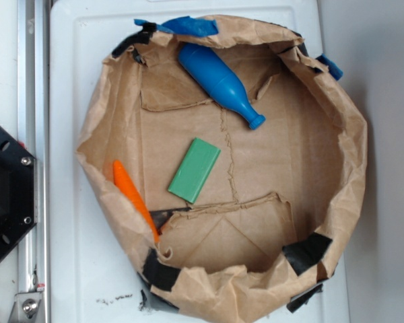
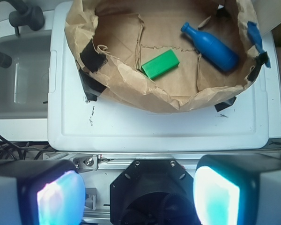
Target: Grab the green block.
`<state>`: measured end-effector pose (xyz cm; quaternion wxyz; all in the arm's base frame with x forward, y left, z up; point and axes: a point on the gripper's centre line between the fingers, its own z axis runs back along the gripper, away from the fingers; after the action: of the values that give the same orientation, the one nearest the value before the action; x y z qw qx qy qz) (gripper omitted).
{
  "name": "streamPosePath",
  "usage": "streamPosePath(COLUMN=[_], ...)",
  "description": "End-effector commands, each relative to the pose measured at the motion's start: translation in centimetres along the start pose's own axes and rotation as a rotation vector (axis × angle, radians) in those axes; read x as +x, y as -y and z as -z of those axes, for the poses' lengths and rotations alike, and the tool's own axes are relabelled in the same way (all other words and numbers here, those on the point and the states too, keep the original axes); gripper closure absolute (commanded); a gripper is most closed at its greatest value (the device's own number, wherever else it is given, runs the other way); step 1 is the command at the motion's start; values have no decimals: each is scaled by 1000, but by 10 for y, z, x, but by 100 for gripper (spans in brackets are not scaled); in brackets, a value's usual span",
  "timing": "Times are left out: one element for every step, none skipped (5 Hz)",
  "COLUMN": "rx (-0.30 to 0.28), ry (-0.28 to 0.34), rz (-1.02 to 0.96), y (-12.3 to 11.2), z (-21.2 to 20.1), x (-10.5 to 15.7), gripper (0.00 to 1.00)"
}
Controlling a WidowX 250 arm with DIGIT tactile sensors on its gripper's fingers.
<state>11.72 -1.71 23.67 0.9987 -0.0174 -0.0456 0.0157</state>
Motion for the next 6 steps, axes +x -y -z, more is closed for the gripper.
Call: streamPosePath(rx=[0, 5, 15, 6, -23, 8], ry=[0, 31, 44, 55, 112, 134], rz=[0, -123, -244, -346, -482, -525], y=[0, 2, -5, -16, -36, -52], z=[0, 12, 26, 40, 61, 82], x=[0, 36, 65, 84, 97, 104], gripper=[0, 0, 0, 0, 0, 0])
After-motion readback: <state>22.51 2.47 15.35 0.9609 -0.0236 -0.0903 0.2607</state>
